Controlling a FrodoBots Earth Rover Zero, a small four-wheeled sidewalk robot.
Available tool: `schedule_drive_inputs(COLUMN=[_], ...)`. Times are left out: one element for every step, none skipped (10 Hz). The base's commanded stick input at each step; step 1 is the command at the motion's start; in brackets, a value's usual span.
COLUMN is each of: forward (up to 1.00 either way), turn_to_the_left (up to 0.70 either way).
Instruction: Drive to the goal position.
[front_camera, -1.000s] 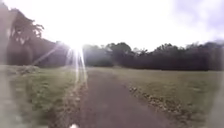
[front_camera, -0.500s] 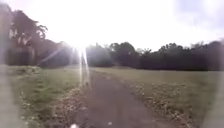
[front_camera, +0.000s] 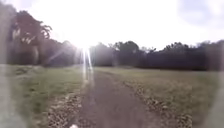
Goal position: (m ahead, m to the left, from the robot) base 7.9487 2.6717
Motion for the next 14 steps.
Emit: schedule_drive_inputs(forward=[0.85, 0.85, 0.85, 0.85, 0.85, 0.85, 0.85, 0.85, 0.85, 0.85, 0.85, 0.85, 0.85, 0.85], turn_to_the_left=[0.00, 0.00, 0.00, 0.00, 0.01, 0.11, 0.31, 0.16, 0.00, 0.00, 0.00, 0.00, 0.00, 0.00])
